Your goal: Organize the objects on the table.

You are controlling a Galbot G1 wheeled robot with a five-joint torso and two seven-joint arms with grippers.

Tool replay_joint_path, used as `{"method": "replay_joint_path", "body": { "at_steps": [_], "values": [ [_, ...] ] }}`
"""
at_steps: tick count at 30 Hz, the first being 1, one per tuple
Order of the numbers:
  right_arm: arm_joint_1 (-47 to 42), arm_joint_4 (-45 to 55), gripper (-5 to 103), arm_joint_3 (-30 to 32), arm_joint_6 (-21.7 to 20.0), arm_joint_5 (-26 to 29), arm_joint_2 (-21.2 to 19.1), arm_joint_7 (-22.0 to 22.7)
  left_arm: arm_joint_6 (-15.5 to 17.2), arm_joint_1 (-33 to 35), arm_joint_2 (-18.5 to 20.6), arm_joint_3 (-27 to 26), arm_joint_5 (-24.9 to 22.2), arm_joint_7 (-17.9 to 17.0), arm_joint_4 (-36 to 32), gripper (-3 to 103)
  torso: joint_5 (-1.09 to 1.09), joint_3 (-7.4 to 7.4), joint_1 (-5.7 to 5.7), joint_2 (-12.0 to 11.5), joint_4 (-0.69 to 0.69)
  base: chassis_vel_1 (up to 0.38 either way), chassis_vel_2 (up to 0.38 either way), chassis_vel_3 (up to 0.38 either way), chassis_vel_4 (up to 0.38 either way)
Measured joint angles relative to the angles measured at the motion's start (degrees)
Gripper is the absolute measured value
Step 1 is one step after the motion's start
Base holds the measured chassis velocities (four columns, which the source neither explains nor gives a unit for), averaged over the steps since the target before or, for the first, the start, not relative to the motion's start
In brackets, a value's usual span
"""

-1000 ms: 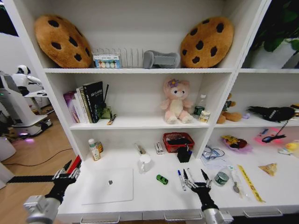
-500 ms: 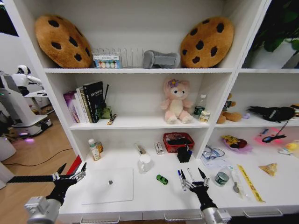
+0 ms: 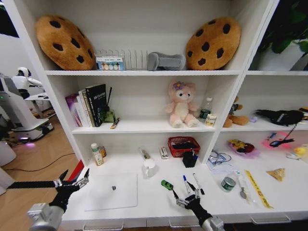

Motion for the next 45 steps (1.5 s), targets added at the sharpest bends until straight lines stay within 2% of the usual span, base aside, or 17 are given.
{"method": "replay_joint_path", "body": {
  "at_steps": [5, 8, 11, 18, 29, 41, 45],
  "values": [
    [4.37, -2.61, 100, -2.35, 0.70, 1.82, -3.67, -1.09, 0.83, -0.29, -0.60, 0.17, 0.20, -0.32, -0.45, 100, 0.00, 0.00, 0.00, 0.00, -0.01, 0.000, 0.000, 0.000, 0.000],
    [5.45, -2.94, 100, -2.90, 0.81, 2.71, -4.18, -1.43, 0.84, -0.17, -0.84, 0.14, 0.34, -0.35, -0.45, 100, 0.00, 0.00, 0.00, 0.00, 0.00, 0.000, 0.000, 0.000, 0.000],
    [8.69, -4.52, 100, -5.03, 0.55, 6.48, -5.72, -2.15, 0.85, 0.14, -1.18, 0.12, 0.73, -0.38, -0.35, 100, -0.01, 0.00, 0.00, 0.00, 0.00, 0.000, 0.000, 0.000, 0.000],
    [13.08, -7.80, 100, -9.47, -0.26, 9.01, -7.19, -2.85, 0.85, 0.28, -1.07, 0.15, 0.84, -0.33, 0.08, 100, -0.01, 0.00, 0.00, 0.00, -0.01, 0.000, 0.000, 0.000, 0.000],
    [17.77, -11.17, 100, -14.11, -1.25, 8.55, -7.40, -2.49, 0.93, 0.42, -0.07, 0.06, 0.92, -0.34, 1.03, 100, -0.01, 0.00, 0.00, 0.00, 0.00, 0.000, 0.000, 0.000, 0.000],
    [18.17, -13.36, 102, -14.61, -1.68, 8.67, -7.10, -2.07, 0.15, 0.65, -0.84, 0.48, 1.67, 0.81, 1.20, 100, -0.01, 0.00, 0.00, 0.00, -0.01, 0.000, 0.000, 0.000, 0.000],
    [18.02, -13.49, 96, -14.62, -1.52, 8.22, -6.86, -1.90, 0.00, 0.80, -1.08, 0.49, 1.77, 1.02, 0.92, 100, -0.01, 0.00, 0.00, 0.00, -0.01, 0.000, 0.000, 0.000, 0.000]
  ]
}}
